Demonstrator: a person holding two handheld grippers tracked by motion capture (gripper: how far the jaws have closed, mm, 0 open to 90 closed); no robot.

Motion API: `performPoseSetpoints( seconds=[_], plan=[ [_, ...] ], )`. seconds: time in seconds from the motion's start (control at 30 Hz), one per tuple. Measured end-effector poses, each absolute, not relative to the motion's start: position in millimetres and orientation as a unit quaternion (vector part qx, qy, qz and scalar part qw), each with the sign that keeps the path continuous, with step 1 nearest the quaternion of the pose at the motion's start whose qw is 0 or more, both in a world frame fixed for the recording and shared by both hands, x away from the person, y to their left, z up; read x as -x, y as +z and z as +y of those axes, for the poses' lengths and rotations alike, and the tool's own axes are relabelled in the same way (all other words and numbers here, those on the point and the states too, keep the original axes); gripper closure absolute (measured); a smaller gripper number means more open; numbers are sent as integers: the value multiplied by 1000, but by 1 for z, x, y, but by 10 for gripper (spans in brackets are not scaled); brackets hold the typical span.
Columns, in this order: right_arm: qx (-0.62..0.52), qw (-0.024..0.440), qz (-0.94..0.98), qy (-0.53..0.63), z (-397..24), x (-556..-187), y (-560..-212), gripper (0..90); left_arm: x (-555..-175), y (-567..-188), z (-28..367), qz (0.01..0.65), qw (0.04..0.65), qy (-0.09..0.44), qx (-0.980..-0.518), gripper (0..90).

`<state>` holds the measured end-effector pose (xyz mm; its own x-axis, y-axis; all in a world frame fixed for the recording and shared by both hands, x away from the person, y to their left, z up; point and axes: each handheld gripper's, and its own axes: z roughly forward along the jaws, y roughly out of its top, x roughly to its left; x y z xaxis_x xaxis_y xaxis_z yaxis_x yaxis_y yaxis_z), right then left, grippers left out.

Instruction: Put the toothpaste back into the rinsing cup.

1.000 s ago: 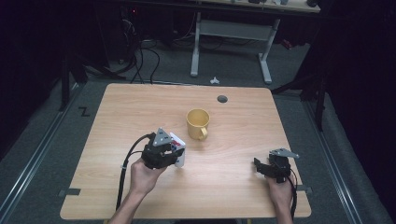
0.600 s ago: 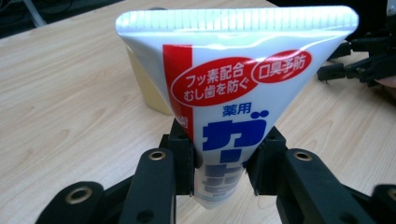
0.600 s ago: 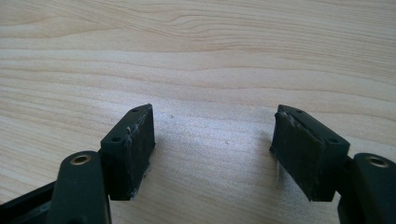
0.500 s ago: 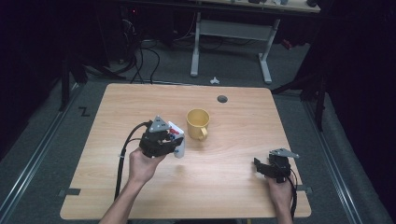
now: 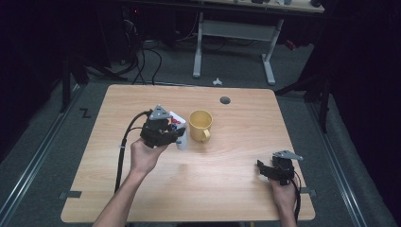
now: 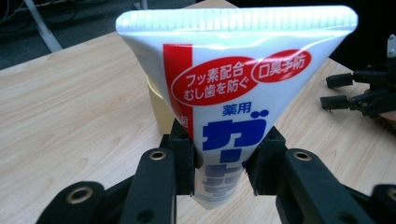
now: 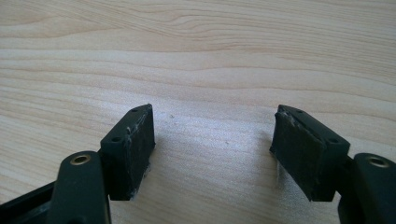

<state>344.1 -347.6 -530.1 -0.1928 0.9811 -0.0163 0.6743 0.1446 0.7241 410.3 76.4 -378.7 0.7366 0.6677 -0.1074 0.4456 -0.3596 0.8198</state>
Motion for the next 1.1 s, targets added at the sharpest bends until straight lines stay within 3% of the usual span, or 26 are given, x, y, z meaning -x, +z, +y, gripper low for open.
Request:
performPoseSetpoints(
  seconds=[1.1],
  plan=[
    [-581,256,713,299,-348,-344,-530,296,-463,-345,38,344,466,153,-800,675]
  ],
)
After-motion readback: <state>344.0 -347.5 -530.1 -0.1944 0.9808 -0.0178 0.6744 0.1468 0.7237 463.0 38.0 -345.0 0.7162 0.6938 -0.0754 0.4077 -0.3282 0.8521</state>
